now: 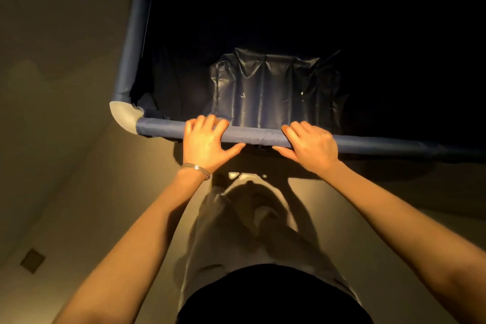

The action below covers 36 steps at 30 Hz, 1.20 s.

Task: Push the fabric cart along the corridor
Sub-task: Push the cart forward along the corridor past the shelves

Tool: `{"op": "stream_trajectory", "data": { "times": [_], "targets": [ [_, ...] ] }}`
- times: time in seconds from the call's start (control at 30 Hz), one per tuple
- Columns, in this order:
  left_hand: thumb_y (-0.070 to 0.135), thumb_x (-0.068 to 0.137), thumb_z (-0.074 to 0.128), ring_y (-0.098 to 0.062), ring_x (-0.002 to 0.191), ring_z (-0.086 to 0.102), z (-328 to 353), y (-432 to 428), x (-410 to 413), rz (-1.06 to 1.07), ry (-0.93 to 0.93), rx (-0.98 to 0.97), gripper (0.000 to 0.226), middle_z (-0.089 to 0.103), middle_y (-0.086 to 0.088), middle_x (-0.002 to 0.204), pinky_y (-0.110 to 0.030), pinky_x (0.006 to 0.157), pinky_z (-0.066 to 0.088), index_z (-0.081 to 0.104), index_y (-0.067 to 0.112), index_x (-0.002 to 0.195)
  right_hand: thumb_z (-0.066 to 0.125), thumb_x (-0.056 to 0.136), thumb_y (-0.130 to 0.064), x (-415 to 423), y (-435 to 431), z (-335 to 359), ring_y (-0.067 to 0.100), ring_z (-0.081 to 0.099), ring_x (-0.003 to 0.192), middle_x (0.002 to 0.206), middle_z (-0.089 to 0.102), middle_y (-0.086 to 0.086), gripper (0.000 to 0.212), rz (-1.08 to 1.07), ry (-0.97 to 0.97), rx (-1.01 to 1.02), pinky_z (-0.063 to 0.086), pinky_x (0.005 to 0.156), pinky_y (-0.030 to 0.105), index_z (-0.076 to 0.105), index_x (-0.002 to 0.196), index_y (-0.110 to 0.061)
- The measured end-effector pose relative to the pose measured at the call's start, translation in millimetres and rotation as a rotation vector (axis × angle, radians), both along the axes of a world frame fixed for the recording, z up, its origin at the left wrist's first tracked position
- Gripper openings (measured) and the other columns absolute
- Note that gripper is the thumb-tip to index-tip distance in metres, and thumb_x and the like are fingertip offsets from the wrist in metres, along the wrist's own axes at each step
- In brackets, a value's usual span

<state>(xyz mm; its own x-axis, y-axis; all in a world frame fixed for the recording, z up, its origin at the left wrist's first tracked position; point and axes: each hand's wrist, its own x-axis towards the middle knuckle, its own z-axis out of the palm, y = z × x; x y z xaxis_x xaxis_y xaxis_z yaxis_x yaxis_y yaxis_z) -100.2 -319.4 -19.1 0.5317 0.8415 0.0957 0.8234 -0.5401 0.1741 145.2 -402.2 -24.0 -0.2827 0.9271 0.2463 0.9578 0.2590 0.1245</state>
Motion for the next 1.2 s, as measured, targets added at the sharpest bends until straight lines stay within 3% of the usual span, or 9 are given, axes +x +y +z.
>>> {"op": "stream_trajectory", "data": {
  "times": [0.23,0.5,1.1,1.2],
  "targets": [
    [0.065,0.077,0.051,-0.025,0.085,0.053,-1,-67,-11,0.138,0.013,-0.045,0.05,0.059,-0.006,0.09,-0.042,0.082,0.039,0.056,0.019,0.096,0.046,0.088,-0.056,-4,-34,-7,0.016,0.063,0.069,0.082,0.068,0.004,0.047,0.161,0.036,-0.001,0.047,0.051,0.024,0.059,0.101,-0.013],
    [0.067,0.076,0.05,-0.022,0.078,0.052,-2,-157,-23,0.293,0.021,-0.03,0.05,0.06,-0.004,0.084,-0.037,0.075,0.037,0.056,0.019,0.09,0.041,0.089,-0.057,-9,-81,-7,0.014,0.063,0.07,0.082,0.068,0.002,0.048,0.311,0.028,-0.002,0.044,0.05,0.022,0.061,0.101,-0.015],
    [0.068,0.074,0.047,-0.025,0.081,0.051,3,-332,-99,0.596,0.077,-0.072,0.055,0.058,-0.006,0.086,-0.037,0.076,0.034,0.057,0.018,0.097,0.034,0.089,-0.055,-100,-176,5,0.019,0.06,0.068,0.082,0.064,0.004,0.05,0.573,0.008,-0.173,0.043,0.05,0.027,0.06,0.099,-0.014],
    [0.068,0.072,0.044,-0.027,0.081,0.052,4,-356,-109,0.66,0.103,-0.099,0.058,0.058,-0.007,0.086,-0.037,0.076,0.032,0.058,0.018,0.095,0.041,0.088,-0.054,-117,-189,7,0.018,0.06,0.067,0.082,0.064,0.004,0.046,0.623,0.008,-0.195,0.044,0.05,0.026,0.059,0.099,-0.013]
  ]
}}
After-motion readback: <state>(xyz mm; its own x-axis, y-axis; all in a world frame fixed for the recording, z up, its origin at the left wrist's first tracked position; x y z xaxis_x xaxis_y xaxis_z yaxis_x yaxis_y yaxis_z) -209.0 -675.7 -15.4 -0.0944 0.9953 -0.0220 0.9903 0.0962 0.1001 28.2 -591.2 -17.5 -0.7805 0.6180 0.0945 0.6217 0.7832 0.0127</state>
